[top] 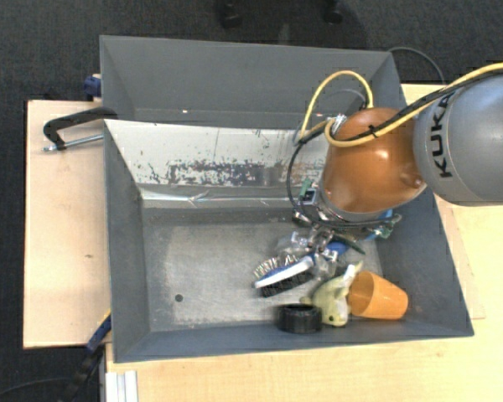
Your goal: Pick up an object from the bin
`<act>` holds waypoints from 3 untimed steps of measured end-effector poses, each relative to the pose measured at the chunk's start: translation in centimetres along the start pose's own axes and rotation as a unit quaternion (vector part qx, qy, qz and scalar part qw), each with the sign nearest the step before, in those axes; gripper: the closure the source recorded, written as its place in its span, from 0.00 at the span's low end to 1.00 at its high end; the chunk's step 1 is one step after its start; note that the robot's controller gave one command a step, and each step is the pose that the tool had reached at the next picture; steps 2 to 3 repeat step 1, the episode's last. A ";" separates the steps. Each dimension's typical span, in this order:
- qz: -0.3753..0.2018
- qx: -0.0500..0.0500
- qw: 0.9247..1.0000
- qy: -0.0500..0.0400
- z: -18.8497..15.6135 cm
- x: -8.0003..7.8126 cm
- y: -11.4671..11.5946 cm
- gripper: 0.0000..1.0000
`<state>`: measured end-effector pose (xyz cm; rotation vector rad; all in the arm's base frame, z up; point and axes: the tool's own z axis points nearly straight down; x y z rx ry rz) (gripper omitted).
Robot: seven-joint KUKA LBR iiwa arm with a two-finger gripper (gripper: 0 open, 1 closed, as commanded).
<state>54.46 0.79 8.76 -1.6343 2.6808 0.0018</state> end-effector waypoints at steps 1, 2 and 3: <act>-0.041 0.006 0.999 -0.002 -12.4 1.6 -3.0 1.00; -0.041 0.006 0.999 -0.002 -12.4 1.6 -3.0 1.00; -0.041 0.006 0.999 -0.002 -12.4 1.6 -3.0 1.00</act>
Offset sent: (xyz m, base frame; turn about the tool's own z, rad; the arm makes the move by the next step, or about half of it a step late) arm 0.0166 -0.0279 0.1183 -0.0877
